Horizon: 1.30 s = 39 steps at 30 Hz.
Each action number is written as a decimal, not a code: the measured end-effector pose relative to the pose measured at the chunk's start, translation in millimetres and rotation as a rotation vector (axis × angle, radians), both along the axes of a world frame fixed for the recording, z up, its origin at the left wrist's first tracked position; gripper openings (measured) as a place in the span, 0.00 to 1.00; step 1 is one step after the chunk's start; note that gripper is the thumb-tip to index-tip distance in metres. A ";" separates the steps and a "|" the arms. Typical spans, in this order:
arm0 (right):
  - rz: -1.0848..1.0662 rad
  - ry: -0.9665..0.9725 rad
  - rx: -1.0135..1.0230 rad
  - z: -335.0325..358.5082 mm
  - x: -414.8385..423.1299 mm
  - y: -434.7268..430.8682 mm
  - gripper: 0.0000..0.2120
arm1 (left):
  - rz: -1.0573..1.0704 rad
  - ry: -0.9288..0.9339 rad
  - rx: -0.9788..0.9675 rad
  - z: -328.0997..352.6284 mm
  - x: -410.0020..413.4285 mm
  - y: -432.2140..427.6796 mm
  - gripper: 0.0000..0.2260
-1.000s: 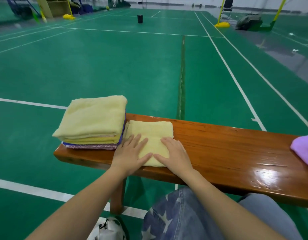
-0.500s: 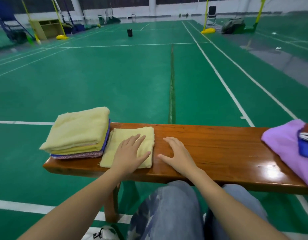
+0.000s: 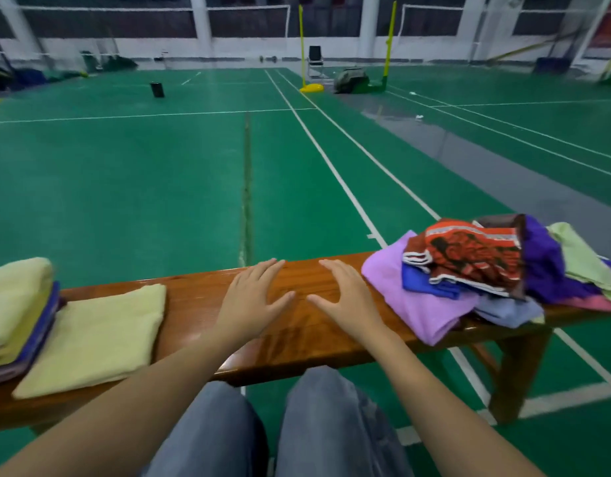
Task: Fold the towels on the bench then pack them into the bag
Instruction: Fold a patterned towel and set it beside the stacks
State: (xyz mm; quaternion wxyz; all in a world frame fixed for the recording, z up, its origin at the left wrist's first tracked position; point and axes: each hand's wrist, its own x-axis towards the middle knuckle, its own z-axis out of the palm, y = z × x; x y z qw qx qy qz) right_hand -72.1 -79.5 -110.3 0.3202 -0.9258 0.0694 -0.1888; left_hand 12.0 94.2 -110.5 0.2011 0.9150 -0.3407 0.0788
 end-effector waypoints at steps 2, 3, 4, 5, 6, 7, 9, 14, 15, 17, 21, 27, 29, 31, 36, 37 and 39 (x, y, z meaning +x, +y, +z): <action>-0.064 -0.023 0.028 0.4 -9.4 -26.2 0.29 | -0.029 0.012 -0.032 0.5 -4.1 -29.3 0.34; -0.095 -0.038 0.041 0.1 -14.1 -38.5 0.29 | -0.043 0.018 -0.044 0.6 -5.7 -43.5 0.33; -0.123 -0.060 0.046 0.1 -18.6 -50.1 0.28 | -0.059 0.020 -0.052 1.1 -7.3 -57.5 0.32; -0.152 -0.076 0.042 0.0 -23.1 -61.7 0.28 | -0.079 0.018 -0.059 1.8 -9.0 -71.9 0.33; -0.176 -0.089 0.031 0.4 -27.4 -72.6 0.28 | -0.102 0.016 -0.064 2.9 -10.7 -86.2 0.34; -0.198 -0.096 0.021 1.4 -31.4 -83.3 0.27 | -0.125 0.017 -0.071 4.3 -12.3 -100.9 0.35; -0.238 -0.106 0.003 3.6 -37.8 -104.0 0.28 | -0.157 0.039 -0.088 6.2 -14.5 -130.1 0.34; -0.452 -0.150 -0.074 8.2 -48.5 -153.2 0.29 | -0.258 0.105 -0.106 5.3 -20.8 -191.2 0.32; -0.520 -0.129 -0.078 7.3 -51.0 -162.4 0.31 | -0.275 0.116 -0.102 4.8 -22.7 -201.4 0.31; -0.616 -0.042 -0.063 4.1 -54.2 -177.0 0.35 | -0.299 0.128 -0.107 2.6 -26.2 -216.5 0.32; -0.627 0.120 -0.023 -4.9 -55.4 -192.7 0.38 | -0.320 0.157 -0.126 -9.2 -29.2 -228.4 0.31; -0.688 0.034 -0.046 -6.1 -55.5 -194.4 0.23 | -0.326 0.268 -0.202 -14.1 -25.7 -238.1 0.34; -0.702 0.020 -0.069 -6.1 -55.5 -193.5 0.18 | -0.325 0.305 -0.200 -11.8 -27.5 -239.6 0.35; -0.718 -0.016 -0.068 -3.9 -57.4 -194.7 0.14 | -0.332 0.337 -0.203 -10.1 -30.4 -237.3 0.37; -0.691 -0.188 0.185 16.1 -63.8 -188.5 0.09 | -0.372 0.467 -0.215 -5.9 -33.7 -219.2 0.41; -0.653 -0.207 0.224 21.6 -63.1 -181.9 0.09 | -0.380 0.492 -0.222 -4.7 -34.1 -215.1 0.43; -0.552 -0.244 0.279 30.4 -59.7 -166.7 0.10 | -0.400 0.510 -0.249 1.1 -36.3 -206.4 0.44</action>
